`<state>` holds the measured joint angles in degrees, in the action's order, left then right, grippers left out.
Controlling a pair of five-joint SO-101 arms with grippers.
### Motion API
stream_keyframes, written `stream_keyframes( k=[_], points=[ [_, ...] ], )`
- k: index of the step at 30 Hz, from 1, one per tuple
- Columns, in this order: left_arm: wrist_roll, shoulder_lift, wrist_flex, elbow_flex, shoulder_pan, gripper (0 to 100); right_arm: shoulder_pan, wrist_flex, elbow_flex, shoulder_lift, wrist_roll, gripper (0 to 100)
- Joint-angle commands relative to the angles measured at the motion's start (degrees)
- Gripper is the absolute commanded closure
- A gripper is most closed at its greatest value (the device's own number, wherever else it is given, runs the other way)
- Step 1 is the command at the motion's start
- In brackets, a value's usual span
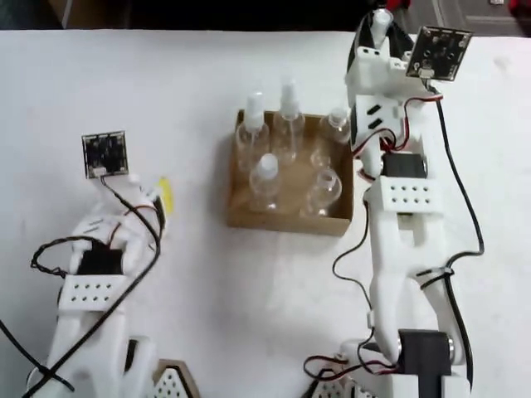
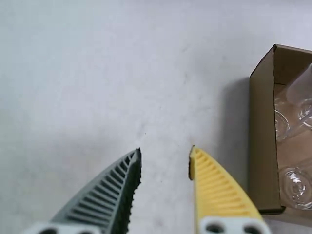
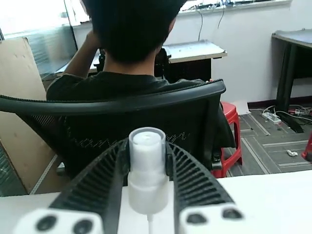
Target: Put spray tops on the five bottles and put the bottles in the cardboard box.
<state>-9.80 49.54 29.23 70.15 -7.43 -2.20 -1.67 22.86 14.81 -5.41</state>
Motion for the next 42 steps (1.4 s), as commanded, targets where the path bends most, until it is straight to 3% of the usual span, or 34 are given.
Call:
stream_keyframes(
  k=[1,42],
  points=[
    [0.53,0.92,-0.97,-0.79,0.4,85,0.31,-1.63,-0.62,-0.57,0.09,98.1],
    [0.53,0.92,-0.88,-0.79,0.4,85,-3.74,-1.71,19.69,-0.84,0.09,97.6]
  ],
)
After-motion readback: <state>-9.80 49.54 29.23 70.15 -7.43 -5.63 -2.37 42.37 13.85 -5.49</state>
